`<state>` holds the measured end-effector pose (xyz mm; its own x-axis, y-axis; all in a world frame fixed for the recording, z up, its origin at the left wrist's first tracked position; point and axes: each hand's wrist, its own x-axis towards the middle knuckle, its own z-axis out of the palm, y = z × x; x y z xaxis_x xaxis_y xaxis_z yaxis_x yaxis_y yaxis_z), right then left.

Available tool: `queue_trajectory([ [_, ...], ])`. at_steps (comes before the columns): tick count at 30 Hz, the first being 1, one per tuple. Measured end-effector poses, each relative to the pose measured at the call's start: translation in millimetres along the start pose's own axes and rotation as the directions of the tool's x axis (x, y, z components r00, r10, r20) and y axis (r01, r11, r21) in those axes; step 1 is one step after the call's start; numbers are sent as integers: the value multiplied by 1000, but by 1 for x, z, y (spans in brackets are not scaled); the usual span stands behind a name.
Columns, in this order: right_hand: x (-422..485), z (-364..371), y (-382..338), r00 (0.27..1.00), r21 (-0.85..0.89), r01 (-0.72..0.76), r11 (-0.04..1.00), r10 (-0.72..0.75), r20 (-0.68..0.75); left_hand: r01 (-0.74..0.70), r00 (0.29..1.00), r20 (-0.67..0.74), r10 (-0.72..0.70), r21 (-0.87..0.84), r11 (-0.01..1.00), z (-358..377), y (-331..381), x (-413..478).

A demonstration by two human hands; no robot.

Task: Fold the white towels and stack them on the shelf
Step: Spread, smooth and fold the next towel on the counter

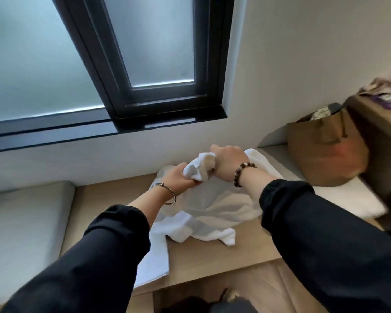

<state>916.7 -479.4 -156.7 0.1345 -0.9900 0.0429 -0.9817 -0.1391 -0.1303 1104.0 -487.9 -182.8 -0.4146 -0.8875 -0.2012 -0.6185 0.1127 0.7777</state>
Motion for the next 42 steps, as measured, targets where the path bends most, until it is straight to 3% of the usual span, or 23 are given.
queue_trajectory([
  [6,-37,-72,39,986,72,-145,987,151,-73,-87,996,17,85,173,981,-12,92,8],
  [13,-91,-131,139,926,205,-344,916,368,-90,-250,964,162,211,281,927,47,210,45],
  [21,-187,-191,323,832,252,-501,828,541,-124,-441,860,397,320,264,858,194,376,111],
  [26,-271,-223,451,671,238,-682,692,721,-174,-537,764,534,363,212,817,314,491,135],
  [31,-354,-255,543,532,66,-827,558,815,-229,-541,688,610,393,70,838,433,578,141],
  [34,-394,-279,585,460,-23,-882,471,848,-263,-467,647,664,375,-44,883,491,622,137],
  [40,-447,-312,675,389,-209,-917,340,879,-276,-183,478,806,348,-296,937,600,692,143],
  [42,-460,-305,713,374,-277,-913,298,883,-283,-206,482,795,368,-305,930,644,710,151],
])
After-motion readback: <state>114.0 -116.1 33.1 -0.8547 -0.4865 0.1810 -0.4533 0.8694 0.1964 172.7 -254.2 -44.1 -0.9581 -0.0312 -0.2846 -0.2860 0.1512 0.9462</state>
